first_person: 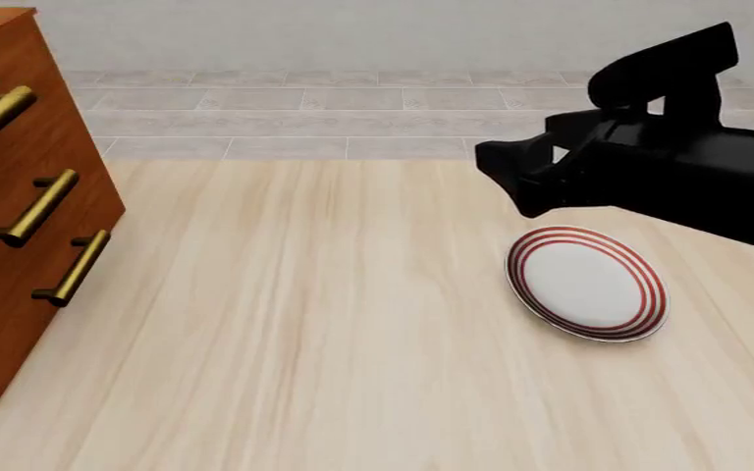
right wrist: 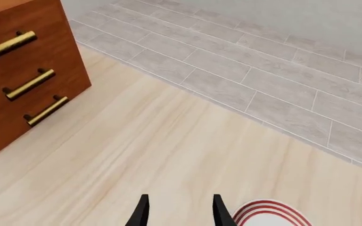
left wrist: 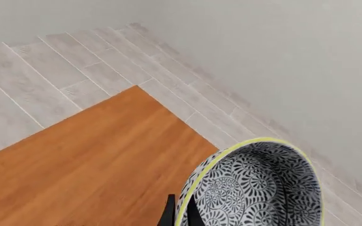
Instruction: Put the bowl on top of the cabinet.
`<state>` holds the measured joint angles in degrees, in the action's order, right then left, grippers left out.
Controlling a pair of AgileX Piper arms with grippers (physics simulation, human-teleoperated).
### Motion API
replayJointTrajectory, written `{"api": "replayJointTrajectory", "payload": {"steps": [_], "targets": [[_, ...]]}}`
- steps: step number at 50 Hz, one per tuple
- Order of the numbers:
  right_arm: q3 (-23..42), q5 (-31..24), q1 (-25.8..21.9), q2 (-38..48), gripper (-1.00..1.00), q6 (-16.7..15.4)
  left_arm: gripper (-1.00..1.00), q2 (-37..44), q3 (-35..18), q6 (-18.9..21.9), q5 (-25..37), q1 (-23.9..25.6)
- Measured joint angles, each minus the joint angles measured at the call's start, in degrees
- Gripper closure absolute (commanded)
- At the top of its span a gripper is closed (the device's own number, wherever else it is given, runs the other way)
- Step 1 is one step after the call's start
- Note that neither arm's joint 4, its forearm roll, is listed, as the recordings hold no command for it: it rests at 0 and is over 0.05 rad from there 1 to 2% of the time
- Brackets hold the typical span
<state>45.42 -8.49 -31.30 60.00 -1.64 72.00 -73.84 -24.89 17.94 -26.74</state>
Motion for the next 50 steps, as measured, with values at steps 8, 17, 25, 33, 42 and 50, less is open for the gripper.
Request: {"api": "replayJointTrajectory", "payload": {"steps": [8,17,25,33,42,50], "targets": [[-0.1,0.2,0.0,0.2,-1.0,-0.1,1.0,1.7,0.5,-2.6,-0.4,-0.8],[-0.1,0.3,-0.1,0.4,-1.0,-0.2,1.0,3.2,1.1,-4.4,-0.8,-1.4],[-0.1,0.3,-0.1,0.5,-1.0,-0.2,1.0,3.9,1.7,-5.3,-1.0,-2.0],[-0.1,0.3,-0.1,0.5,-1.0,-0.1,1.0,4.3,1.9,-5.7,-1.4,-3.1],[-0.1,0.2,-0.2,0.4,-1.0,-0.1,1.0,4.3,2.2,-6.0,-1.8,-4.7],[-0.1,0.3,-0.2,0.4,-1.0,-0.1,1.0,4.6,2.4,-6.5,-2.3,-5.9]]}}
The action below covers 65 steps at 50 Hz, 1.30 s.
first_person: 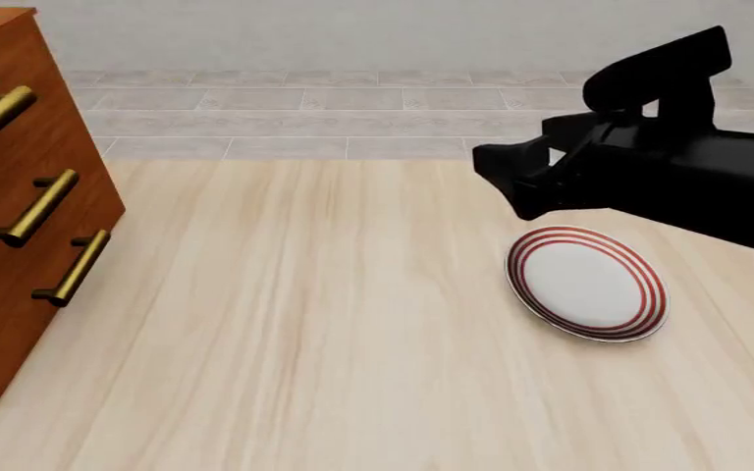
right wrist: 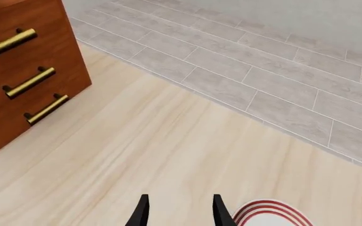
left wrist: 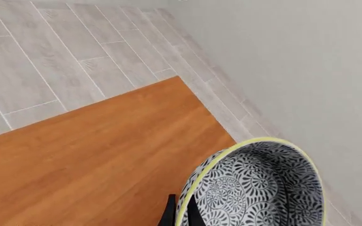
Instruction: Put the bowl on top of the cabinet.
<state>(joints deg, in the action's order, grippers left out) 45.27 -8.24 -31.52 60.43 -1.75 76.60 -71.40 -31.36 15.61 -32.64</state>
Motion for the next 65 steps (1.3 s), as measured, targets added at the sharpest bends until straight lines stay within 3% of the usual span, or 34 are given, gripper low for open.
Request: {"api": "replayJointTrajectory", "payload": {"steps": [28,29,47,65], "targets": [[-0.1,0.2,0.0,0.1,-1.0,0.0,1.0,0.7,1.1,-2.0,-2.3,-1.2],[-0.1,0.2,0.0,0.1,-1.0,0.0,-1.0,0.7,1.1,-2.2,-2.4,-1.1],[-0.2,-0.2,-0.2,-0.4,-1.0,-0.2,-1.0,-0.1,2.0,-2.8,-2.4,-0.7],[-0.3,0.0,-0.3,0.0,-1.0,-0.4,-1.0,-6.6,2.5,-3.7,-2.0,-1.8]]}}
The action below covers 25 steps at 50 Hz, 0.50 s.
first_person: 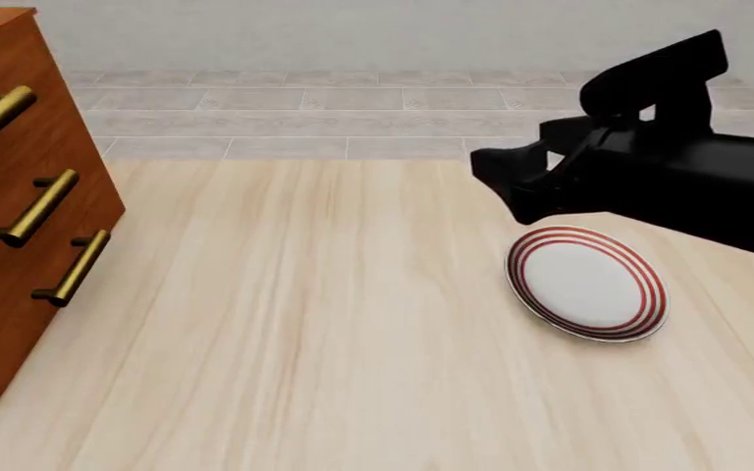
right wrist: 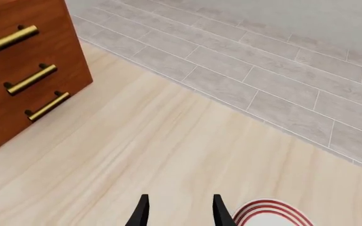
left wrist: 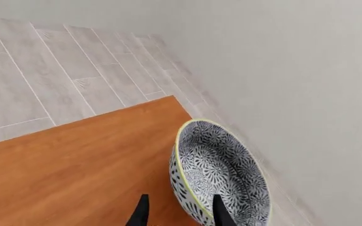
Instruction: Put the bowl on top of the cabinet.
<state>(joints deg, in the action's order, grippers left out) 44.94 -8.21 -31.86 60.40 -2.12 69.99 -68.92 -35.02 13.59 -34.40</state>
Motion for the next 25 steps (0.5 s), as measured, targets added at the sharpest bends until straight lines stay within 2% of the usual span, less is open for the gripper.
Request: {"api": "replayJointTrajectory", "payload": {"steps": [25], "targets": [[-0.1,0.1,-0.2,0.3,-1.0,-0.3,-1.0,-9.5,1.5,-0.6,1.3,1.0]]}}
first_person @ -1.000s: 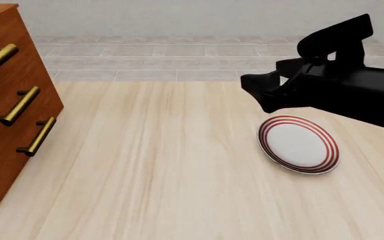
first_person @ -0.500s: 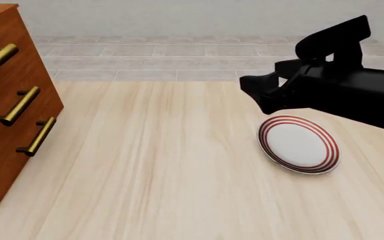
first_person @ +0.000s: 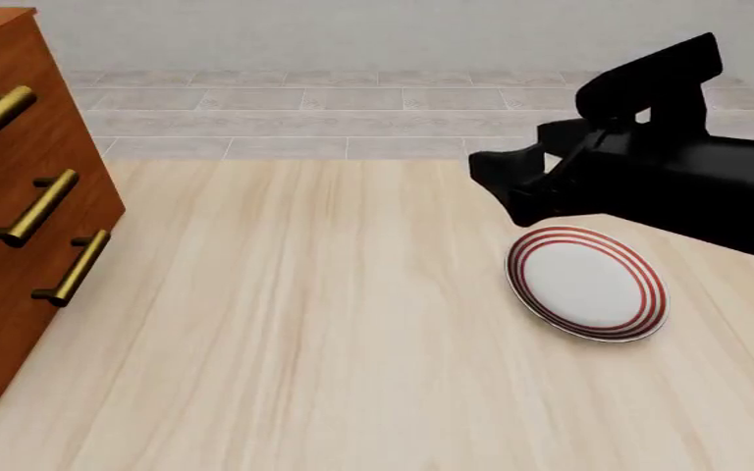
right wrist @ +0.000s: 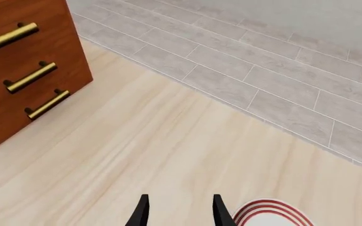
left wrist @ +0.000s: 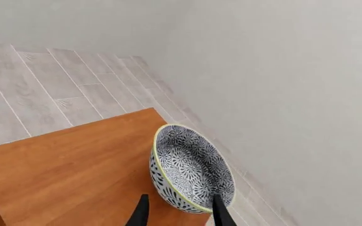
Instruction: Put the bowl on top of the cabinet.
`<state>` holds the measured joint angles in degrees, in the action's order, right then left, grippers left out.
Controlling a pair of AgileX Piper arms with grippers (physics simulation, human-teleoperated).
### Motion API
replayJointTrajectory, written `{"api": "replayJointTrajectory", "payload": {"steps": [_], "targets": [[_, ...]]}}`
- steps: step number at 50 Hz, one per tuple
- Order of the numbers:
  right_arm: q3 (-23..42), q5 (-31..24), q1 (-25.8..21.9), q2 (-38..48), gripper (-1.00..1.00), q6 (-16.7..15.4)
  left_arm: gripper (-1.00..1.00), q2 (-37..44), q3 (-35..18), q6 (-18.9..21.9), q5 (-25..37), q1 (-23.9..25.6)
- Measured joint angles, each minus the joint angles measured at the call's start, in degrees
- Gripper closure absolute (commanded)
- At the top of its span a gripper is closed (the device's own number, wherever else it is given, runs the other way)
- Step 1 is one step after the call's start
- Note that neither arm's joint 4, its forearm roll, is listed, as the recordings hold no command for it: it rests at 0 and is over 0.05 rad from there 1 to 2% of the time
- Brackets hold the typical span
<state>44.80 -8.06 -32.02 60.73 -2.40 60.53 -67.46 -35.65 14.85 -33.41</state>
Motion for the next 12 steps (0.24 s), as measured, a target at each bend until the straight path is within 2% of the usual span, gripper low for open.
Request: {"api": "replayJointTrajectory", "payload": {"steps": [12], "targets": [[-0.1,-0.1,-0.1,-0.3,-1.0,-0.1,-1.0,-4.3,0.0,-0.1,1.5,0.9]]}}
